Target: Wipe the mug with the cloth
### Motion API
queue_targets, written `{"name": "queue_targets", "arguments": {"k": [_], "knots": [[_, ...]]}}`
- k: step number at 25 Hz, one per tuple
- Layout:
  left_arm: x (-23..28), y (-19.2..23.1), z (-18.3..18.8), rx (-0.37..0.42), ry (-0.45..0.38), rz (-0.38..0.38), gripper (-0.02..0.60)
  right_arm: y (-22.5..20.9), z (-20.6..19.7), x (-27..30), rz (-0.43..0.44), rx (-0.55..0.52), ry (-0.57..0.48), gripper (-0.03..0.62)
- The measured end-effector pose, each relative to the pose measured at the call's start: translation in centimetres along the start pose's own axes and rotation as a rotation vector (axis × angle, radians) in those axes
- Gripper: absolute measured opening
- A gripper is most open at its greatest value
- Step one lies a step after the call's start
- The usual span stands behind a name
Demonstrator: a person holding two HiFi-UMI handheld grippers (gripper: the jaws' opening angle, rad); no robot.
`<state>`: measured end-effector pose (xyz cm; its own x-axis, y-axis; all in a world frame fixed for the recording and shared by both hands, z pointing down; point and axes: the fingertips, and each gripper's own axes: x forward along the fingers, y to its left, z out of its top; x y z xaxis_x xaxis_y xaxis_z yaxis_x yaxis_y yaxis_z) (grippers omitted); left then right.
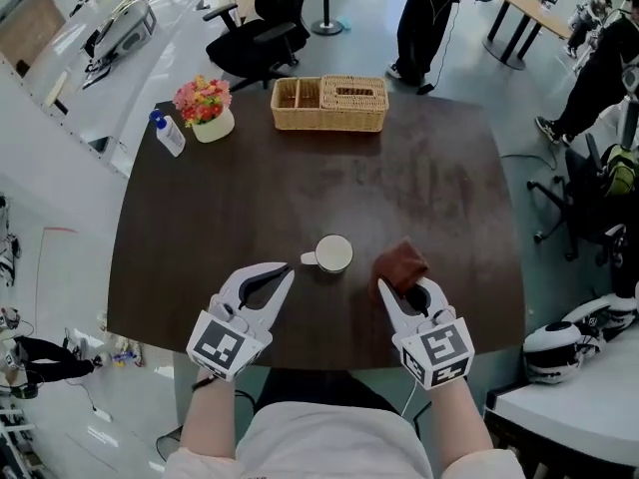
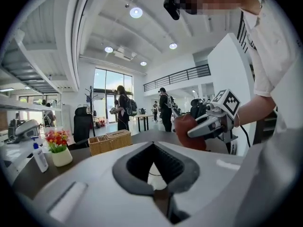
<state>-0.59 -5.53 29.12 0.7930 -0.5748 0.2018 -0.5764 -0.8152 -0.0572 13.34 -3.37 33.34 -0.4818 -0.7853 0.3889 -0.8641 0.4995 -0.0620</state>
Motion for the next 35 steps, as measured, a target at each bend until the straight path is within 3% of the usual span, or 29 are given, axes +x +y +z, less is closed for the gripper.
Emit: {"name": "queue_targets", "arguments": {"k": [9, 20, 26, 35], "knots": [[-6.7, -3.9, 2.2, -0.039, -0.052, 0.135, 0.000, 3.9, 0.7, -6.3, -0.011, -0.056, -0.060, 0.080], [-17.2, -13.7, 2.3, -0.039, -0.073, 0.076, 0.000, 14.0, -1.1, -15.4, -0.061, -0.084, -0.083, 0.080], [-24.4, -20.0, 3.4, -0.025, -0.126, 0.077, 0.000, 20.8, -2.2, -22.6, -0.094, -0.108, -0.120, 0.080], [-32.4, -26.5, 3.1, -0.039, -0.128, 0.096, 0.000, 28.8, -5.6, -29.8, -0.105, -0.093, -0.117, 0.080]]}}
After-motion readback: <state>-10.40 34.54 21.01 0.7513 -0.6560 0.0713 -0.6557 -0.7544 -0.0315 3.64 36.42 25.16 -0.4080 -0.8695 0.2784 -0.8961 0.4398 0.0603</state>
